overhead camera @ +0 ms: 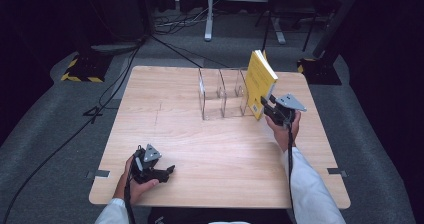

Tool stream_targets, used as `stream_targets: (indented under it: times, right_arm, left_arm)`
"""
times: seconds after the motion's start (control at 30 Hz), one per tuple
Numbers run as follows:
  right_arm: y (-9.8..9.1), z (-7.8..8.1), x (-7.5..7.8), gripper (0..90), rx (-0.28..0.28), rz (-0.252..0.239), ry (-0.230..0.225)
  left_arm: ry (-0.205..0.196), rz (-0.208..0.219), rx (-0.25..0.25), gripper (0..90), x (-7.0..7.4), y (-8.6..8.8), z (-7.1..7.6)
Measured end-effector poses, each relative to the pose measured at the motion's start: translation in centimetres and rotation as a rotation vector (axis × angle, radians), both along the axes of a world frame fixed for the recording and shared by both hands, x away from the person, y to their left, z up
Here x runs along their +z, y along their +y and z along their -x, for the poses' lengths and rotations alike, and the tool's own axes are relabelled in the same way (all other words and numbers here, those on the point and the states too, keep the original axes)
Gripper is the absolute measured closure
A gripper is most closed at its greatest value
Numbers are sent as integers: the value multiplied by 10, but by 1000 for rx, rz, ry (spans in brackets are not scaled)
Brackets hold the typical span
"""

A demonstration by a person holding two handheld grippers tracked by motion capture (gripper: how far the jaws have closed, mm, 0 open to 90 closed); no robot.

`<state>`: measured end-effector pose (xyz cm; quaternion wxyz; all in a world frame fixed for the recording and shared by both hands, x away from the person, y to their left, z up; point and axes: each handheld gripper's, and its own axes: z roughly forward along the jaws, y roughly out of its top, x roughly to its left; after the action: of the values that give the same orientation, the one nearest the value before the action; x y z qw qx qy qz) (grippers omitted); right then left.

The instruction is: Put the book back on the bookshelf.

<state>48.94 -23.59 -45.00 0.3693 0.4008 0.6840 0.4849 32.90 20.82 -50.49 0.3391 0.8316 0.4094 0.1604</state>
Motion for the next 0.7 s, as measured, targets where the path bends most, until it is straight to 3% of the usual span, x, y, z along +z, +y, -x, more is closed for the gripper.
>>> stream_targets:
  times: [0.17, 0.37, 0.43, 0.7]
  right_arm:
    - [-4, 8, -2, 643, 4, 13, 16]
    - [-5, 13, -3, 635, -12, 78, 39]
    - [-7, 14, -3, 624, 11, 74, 61]
    - [-11, 17, 0, 620, 44, 136, 91]
  left_arm:
    - [-1, 1, -2, 173, 0, 0, 0]
    - [-2, -2, -4, 172, 0, 1, -1]
    - [-2, -2, -4, 172, 0, 1, -1]
    - [-2, -3, -5, 172, 0, 1, -1]
